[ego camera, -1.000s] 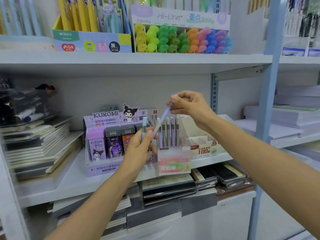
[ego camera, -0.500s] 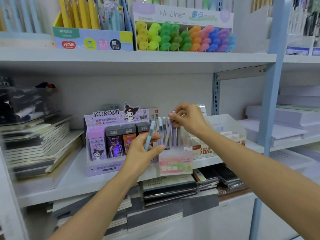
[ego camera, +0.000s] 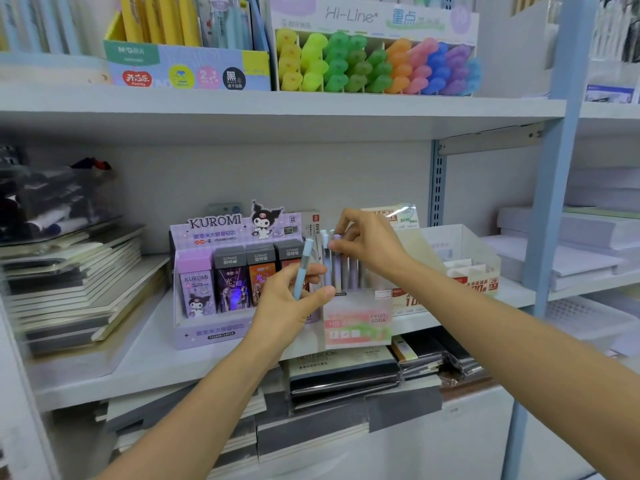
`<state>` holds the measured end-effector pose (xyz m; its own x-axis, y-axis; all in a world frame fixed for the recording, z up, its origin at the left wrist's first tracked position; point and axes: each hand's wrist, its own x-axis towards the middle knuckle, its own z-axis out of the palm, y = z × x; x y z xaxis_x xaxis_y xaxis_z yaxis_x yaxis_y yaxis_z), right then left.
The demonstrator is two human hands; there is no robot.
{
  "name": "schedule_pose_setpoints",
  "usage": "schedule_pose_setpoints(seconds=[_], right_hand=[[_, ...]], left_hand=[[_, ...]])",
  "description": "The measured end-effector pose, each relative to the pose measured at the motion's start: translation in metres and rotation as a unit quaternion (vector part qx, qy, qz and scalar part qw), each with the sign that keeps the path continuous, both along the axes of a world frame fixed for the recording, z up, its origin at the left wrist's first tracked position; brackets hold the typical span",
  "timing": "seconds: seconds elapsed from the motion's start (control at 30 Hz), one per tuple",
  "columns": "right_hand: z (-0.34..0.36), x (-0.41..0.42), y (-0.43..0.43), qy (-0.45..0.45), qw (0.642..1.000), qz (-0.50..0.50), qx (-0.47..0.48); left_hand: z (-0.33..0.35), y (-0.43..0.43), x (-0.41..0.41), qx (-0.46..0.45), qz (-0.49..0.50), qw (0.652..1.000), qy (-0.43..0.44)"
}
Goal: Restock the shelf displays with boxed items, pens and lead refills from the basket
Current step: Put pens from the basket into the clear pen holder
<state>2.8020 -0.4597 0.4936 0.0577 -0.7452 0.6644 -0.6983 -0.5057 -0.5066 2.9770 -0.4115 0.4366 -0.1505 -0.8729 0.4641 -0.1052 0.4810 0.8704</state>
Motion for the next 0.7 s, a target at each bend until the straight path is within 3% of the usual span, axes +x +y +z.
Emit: schedule_pose_setpoints(seconds=[0.13,0.23,0.33,0.43,0.53,0.7], right_hand=[[0.003,0.000,0.006,0.028,0.999,-0.015,-0.022],[0.011,-0.003,0.019,-0.058,0.997,0.030,-0.043],[0.016,-0.002,0.036,-0.168,0.977,0.129,0.018],[0.016,0.004,0.049,-0.192,0.957,0.201,0.077],[0.016,0.008,0.056,-0.216,0.948,0.224,0.069],[0.019,-0.005,0.062,-0.226,0.939,0.247,0.073]], left_hand=[[0.003,0.002,0.001,-0.008,-0.007,1.000,0.000],[0.006,0.005,0.003,-0.014,0.002,1.000,0.014],[0.012,0.008,0.000,0.002,0.007,1.000,0.020],[0.015,0.015,-0.007,-0.046,0.019,0.999,-0.011],[0.016,0.020,-0.015,-0.099,0.035,0.994,-0.022],[0.023,0.028,-0.017,-0.093,0.041,0.995,0.016]])
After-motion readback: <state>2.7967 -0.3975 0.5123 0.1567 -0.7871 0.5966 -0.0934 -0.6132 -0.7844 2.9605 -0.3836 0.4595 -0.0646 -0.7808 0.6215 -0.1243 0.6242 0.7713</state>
